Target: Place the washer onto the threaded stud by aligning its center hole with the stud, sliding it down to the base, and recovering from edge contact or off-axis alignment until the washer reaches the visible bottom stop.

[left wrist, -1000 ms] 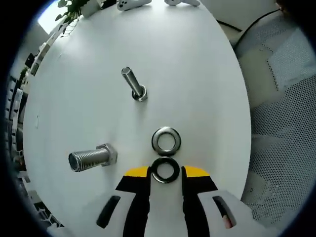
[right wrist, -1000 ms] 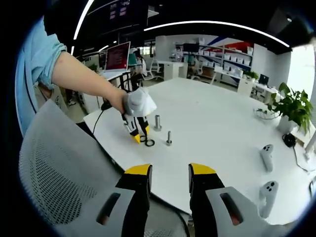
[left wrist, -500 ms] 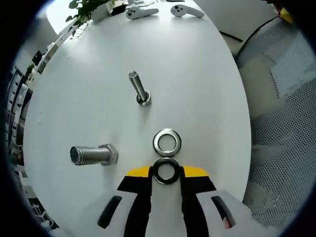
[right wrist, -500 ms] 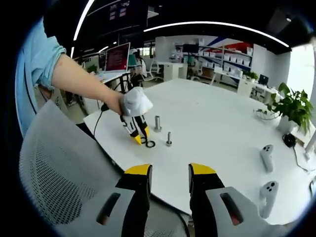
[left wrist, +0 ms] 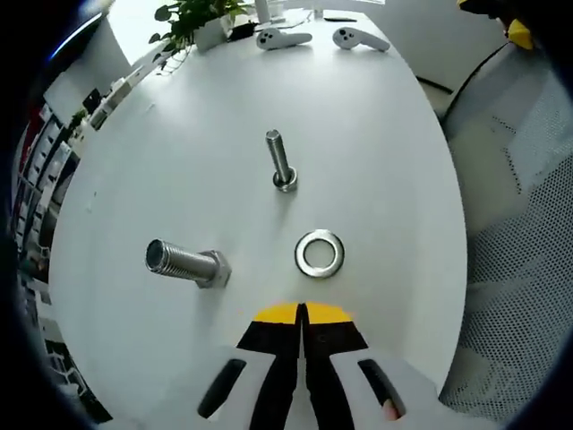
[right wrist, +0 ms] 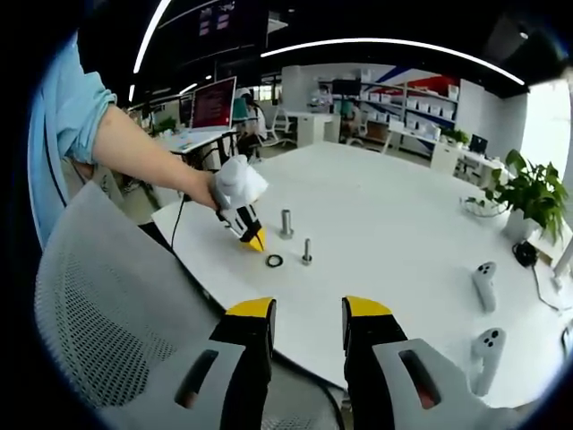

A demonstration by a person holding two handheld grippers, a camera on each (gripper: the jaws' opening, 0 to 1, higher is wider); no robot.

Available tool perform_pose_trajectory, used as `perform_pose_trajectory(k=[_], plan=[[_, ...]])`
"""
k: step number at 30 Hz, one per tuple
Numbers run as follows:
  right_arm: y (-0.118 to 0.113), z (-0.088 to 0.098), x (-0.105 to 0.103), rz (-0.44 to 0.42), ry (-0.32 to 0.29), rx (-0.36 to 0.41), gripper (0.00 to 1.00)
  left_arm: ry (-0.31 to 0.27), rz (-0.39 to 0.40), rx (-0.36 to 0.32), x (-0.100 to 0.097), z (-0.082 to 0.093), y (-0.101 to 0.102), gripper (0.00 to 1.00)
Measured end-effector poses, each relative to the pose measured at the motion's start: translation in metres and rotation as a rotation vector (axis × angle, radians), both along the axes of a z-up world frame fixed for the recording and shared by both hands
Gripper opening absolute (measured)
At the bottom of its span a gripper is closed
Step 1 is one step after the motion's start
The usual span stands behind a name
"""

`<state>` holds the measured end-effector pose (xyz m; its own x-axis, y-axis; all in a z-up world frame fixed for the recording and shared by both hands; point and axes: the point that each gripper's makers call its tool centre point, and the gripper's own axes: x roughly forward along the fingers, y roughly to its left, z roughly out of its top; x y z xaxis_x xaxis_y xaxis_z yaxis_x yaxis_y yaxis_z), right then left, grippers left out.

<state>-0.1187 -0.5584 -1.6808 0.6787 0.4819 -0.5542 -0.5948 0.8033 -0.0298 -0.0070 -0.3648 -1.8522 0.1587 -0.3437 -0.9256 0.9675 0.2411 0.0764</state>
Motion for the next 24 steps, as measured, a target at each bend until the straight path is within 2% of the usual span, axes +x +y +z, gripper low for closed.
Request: perform_pose_trajectory(k=[1, 2, 3, 8, 14, 17, 20, 24], plan=[[0.000, 0.000, 0.000, 0.001, 0.001, 0.000, 0.31, -0.029, -0.013, -0.034, 0.004, 0.003, -0.005, 0.00], [0.000, 0.000, 0.000, 0.001, 0.001, 0.000, 0.31, -0.013, 0.002, -0.026, 0.003, 0.004, -0.001, 0.00], [0.000, 0.000, 0.000, 0.001, 0.002, 0.000, 0.31, 0.010, 0.036, -0.050, 0.002, 0.006, -0.003, 0.00], [0.001, 0.000, 0.000, 0.006, 0.000, 0.003, 0.30, -0.002, 0.108, -0.161, 0.013, 0.031, -0.002, 0.00], [0.003, -0.001, -0.001, 0.015, 0.006, 0.003, 0.30, -0.063, 0.166, -0.213, 0.029, 0.061, 0.031, 0.00], [0.003, -0.001, -0.001, 0.017, 0.008, 0.004, 0.30, -0.077, 0.177, -0.210, 0.027, 0.072, 0.046, 0.00], [0.003, -0.001, -0.001, 0.016, 0.009, 0.005, 0.30, -0.077, 0.182, -0.185, 0.029, 0.070, 0.065, 0.04], [0.003, -0.001, -0.001, 0.015, 0.011, 0.005, 0.30, -0.041, 0.195, -0.142, 0.025, 0.058, 0.085, 0.16]])
